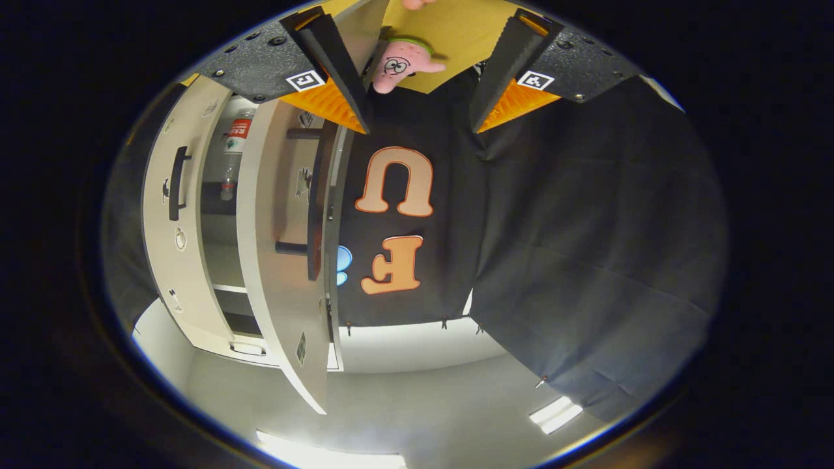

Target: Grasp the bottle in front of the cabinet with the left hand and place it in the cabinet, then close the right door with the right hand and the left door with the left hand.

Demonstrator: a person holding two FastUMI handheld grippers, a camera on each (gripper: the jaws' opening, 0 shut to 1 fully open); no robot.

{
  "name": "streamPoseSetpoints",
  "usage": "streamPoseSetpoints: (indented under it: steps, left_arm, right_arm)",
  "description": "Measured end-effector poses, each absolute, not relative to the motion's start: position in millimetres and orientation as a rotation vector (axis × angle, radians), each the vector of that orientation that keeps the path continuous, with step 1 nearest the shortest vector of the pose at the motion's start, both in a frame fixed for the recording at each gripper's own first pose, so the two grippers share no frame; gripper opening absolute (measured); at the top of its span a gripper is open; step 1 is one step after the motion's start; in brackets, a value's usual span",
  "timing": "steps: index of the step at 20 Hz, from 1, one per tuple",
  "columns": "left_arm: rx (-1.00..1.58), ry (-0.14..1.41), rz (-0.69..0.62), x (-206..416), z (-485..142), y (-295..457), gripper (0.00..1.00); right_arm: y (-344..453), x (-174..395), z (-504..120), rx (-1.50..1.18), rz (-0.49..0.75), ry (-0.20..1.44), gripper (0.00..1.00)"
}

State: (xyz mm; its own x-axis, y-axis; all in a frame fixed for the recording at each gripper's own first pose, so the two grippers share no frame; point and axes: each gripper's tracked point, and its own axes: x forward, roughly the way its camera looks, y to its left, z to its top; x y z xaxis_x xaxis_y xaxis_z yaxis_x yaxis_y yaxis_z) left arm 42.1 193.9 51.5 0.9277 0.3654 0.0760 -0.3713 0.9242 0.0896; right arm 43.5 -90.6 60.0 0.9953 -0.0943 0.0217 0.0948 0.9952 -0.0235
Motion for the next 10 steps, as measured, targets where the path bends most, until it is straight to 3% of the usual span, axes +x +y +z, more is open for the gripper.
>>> streamPoseSetpoints:
  steps: [6,10]
  left_arm:
    - [0.072,-0.041,0.245,57.1,40.8,140.4,0.92]
    - [0.019,-0.021,0.138,77.6,28.1,102.7,0.88]
  right_arm:
    - [-96.6,34.8,64.9,-0.030,-0.119,-0.026,0.96]
    - [-103.7,23.2,67.0,-0.041,-0.152,-0.031,0.96]
